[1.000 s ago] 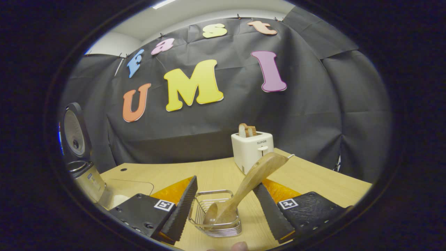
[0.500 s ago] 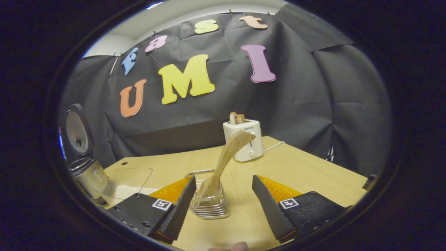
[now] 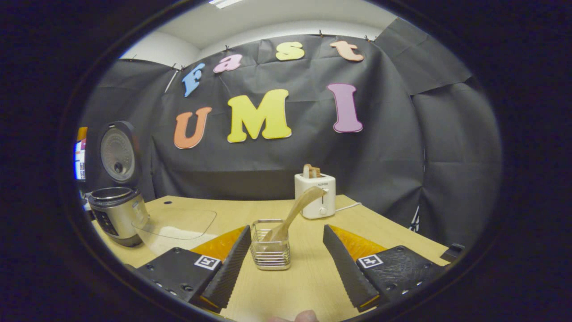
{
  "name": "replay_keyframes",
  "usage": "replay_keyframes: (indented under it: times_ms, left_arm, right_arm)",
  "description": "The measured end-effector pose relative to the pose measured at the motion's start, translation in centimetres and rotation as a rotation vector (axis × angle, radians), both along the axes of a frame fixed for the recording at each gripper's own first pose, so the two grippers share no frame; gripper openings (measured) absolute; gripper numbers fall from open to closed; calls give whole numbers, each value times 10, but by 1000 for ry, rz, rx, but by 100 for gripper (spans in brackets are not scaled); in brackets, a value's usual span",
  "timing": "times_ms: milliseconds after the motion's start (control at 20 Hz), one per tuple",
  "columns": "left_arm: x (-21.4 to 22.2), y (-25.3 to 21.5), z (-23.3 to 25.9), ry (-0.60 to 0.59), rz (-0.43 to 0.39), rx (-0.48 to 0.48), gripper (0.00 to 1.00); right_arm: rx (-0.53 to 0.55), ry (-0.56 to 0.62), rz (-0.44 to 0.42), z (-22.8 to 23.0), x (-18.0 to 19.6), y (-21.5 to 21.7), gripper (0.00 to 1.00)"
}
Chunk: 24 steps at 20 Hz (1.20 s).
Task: Close the left gripper, press the button to open the rice cooker; take a wooden spoon from the chopstick holder with the right hand, scoop a spoonful of rice and pour it into the rice cooker, then put the wooden spoon back into the chopstick holder.
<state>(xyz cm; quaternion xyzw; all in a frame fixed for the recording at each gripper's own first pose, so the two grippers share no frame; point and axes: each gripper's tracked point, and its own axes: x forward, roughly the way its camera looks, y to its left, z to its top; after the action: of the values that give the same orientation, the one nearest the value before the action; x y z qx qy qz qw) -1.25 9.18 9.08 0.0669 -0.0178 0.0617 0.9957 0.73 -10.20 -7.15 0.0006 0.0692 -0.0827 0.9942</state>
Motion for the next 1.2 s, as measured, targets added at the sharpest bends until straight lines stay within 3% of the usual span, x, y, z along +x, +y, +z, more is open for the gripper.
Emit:
replay_keyframes:
  times_ms: [250, 300, 350, 400, 750, 900, 950, 1100, 1150, 1200]
  left_arm:
    - [28, 10, 19, 38, 41, 15, 99]
    - [34, 13, 24, 46, 47, 21, 99]
    - [41, 14, 30, 54, 47, 23, 99]
    - [49, 13, 35, 60, 46, 20, 99]
    - [118, 14, 80, 122, 41, 28, 99]
    - [147, 23, 80, 185, 41, 2, 95]
    - [155, 29, 74, 221, 48, -18, 98]
    - [176, 55, 73, 265, 94, -39, 98]
    - [181, 59, 72, 280, 98, -50, 98]
    - [185, 64, 69, 305, 103, -68, 98]
  right_arm:
    - [-46, -18, 18, 1, -7, -8, 91]
    - [-34, -19, 22, 2, -8, -9, 100]
    - [-20, -20, 23, 2, -10, -11, 96]
    - [-8, -24, 20, 1, -12, -16, 100]
    - [22, -33, -38, 0, -26, -50, 95]
    - [52, -42, -48, -2, -34, -57, 95]
    - [72, -43, -50, -5, -36, -58, 91]
    - [126, -22, -39, -20, -41, -52, 92]
    - [131, -13, -35, -24, -41, -50, 96]
    - [134, -8, -31, -26, -42, -49, 91]
